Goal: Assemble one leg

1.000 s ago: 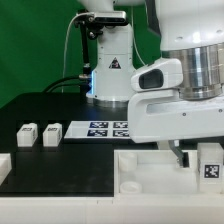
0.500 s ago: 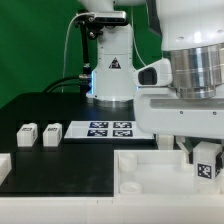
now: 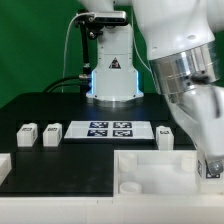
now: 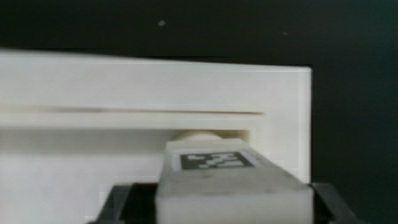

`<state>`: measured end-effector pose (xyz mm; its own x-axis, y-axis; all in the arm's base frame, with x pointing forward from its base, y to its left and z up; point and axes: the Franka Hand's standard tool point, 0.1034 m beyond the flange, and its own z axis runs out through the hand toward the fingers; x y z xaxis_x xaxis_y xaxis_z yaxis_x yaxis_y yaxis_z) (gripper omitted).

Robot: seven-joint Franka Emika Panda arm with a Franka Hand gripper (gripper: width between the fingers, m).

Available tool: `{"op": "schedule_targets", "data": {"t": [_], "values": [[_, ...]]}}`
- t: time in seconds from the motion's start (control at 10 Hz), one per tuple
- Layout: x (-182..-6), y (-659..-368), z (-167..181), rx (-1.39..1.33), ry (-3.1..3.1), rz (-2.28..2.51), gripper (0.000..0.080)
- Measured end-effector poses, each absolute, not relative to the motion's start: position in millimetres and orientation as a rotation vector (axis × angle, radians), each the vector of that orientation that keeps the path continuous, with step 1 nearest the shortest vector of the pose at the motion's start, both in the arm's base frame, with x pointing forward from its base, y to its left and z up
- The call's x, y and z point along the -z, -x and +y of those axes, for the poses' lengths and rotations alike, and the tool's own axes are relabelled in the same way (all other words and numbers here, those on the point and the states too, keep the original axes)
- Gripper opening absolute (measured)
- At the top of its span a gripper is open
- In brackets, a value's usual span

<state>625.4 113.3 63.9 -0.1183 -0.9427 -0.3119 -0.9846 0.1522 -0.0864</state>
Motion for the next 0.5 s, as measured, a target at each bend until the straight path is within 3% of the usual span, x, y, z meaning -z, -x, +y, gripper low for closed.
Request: {"op": "schedule_targets", "data": {"t": [0.3,0.4,0.5], "values": [[-63.4,-625.3,114.0,-0.24,1.678,2.293,0.0294],[-62.8,-624.9,114.0,-0.239,1.69,2.284,0.0398],[-62.2,-624.6,114.1,-0.24,1.691,2.285,0.0398]]}}
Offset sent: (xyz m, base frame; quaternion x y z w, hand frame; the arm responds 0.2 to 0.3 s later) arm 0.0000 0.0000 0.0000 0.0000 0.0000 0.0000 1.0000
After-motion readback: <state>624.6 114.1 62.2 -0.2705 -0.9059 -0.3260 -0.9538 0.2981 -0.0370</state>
